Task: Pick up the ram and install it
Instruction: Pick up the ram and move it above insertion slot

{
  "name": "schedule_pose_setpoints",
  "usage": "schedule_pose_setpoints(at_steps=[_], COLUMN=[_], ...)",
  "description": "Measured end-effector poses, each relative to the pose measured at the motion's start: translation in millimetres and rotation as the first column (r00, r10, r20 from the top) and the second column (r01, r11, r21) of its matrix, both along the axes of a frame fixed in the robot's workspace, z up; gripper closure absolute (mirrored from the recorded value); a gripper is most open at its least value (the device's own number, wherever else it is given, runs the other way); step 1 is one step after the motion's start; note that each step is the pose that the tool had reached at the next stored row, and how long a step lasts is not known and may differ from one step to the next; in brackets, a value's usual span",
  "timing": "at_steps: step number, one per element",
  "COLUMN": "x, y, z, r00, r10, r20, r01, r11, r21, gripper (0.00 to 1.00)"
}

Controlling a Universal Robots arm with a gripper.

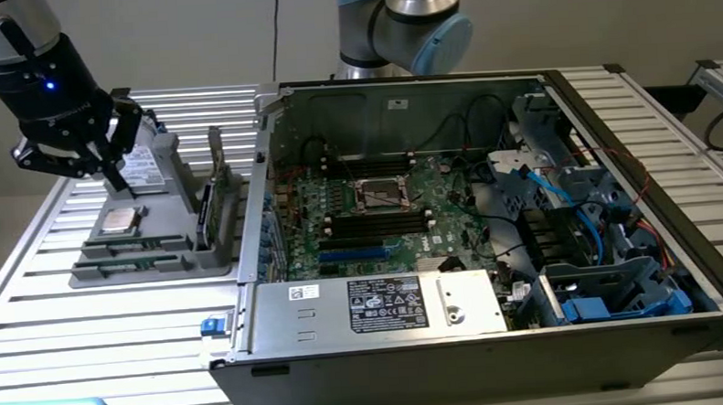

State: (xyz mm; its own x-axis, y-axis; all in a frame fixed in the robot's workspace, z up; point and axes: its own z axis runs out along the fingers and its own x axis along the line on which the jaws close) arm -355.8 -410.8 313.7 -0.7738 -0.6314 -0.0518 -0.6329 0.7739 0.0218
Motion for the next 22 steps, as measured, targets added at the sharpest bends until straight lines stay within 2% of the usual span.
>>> schedule_pose_setpoints(at_steps=[5,8,10,13,16,19,20,22], x=[0.0,0.0,0.0,0.0,0.0,0.0,0.0,0.0], y=[0.0,0.0,0.0,0.0,0.0,-0.1,-0.1,-0.1], z=[0.0,-0.1,-0.1,0.0,0.0,-0.1,-0.1,-0.1], r00=[0.9958,0.9893,0.9833,0.9724,0.9599,0.9448,0.9382,0.9256], r10=[0.092,0.146,0.182,0.233,0.28,0.328,0.346,0.378], r20=[0.003,0.003,0.0026,0.0008,-0.003,-0.0068,-0.0076,-0.0076], r01=[-0.092,-0.146,-0.182,-0.233,-0.28,-0.328,-0.346,-0.378], r11=[0.9958,0.9893,0.9833,0.9723,0.9596,0.9441,0.9374,0.9247], r21=[0.0,-0.0006,-0.0033,-0.0111,-0.0255,-0.0381,-0.0406,-0.0421], gripper=[0.89,0.89,0.89,0.89,0.89,0.89,0.89,0.89])
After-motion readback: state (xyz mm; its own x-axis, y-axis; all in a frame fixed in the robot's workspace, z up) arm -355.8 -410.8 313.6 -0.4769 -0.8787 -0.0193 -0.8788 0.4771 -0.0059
